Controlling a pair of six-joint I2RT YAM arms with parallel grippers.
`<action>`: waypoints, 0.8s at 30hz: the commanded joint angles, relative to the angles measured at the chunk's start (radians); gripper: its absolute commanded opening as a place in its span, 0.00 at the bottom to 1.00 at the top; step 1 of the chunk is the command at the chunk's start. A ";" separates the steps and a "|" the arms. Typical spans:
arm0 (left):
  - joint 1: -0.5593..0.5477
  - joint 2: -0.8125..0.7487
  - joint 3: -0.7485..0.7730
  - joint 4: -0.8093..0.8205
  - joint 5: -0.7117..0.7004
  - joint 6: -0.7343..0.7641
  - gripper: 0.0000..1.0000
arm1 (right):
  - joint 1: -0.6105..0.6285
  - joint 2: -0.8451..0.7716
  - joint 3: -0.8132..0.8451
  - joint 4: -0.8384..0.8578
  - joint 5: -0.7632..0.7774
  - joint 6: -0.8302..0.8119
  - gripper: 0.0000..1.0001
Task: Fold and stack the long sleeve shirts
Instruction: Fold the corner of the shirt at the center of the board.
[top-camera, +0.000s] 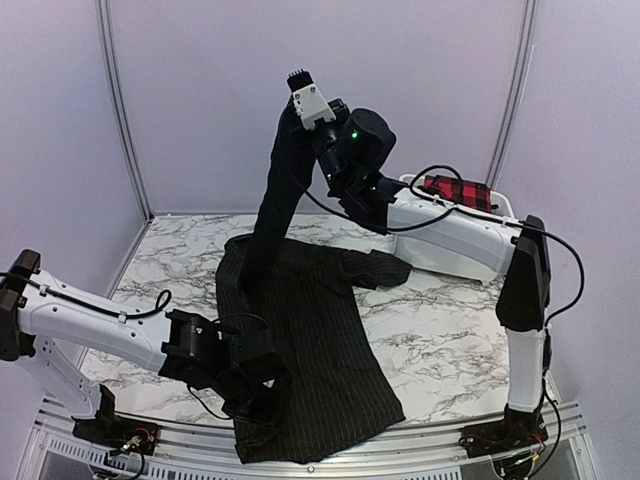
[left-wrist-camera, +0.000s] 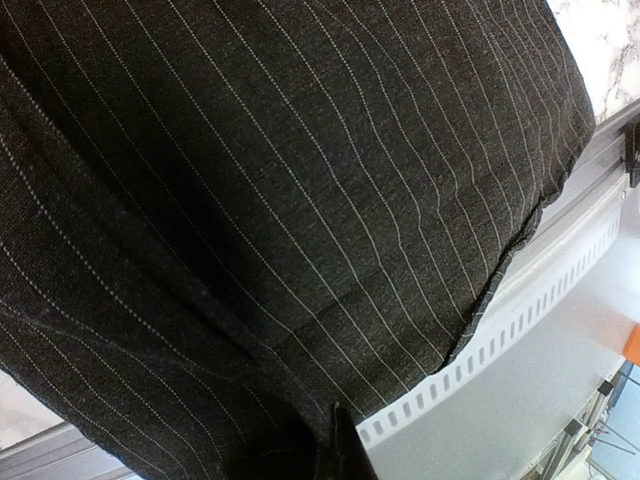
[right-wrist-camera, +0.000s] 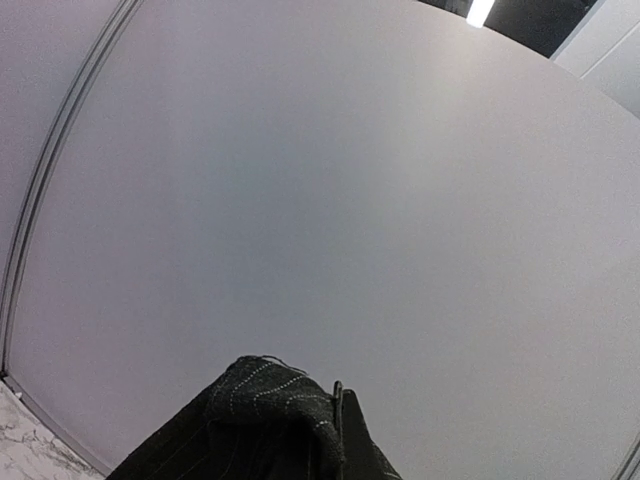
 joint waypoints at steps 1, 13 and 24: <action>0.004 0.017 0.006 0.027 0.031 0.017 0.09 | -0.003 -0.069 -0.031 0.035 0.006 0.025 0.00; 0.046 -0.144 -0.008 0.030 -0.040 -0.008 0.46 | 0.060 -0.300 -0.405 -0.138 -0.110 0.193 0.00; 0.257 -0.322 -0.035 0.024 -0.013 0.072 0.40 | 0.132 -0.513 -0.762 -0.317 -0.129 0.466 0.00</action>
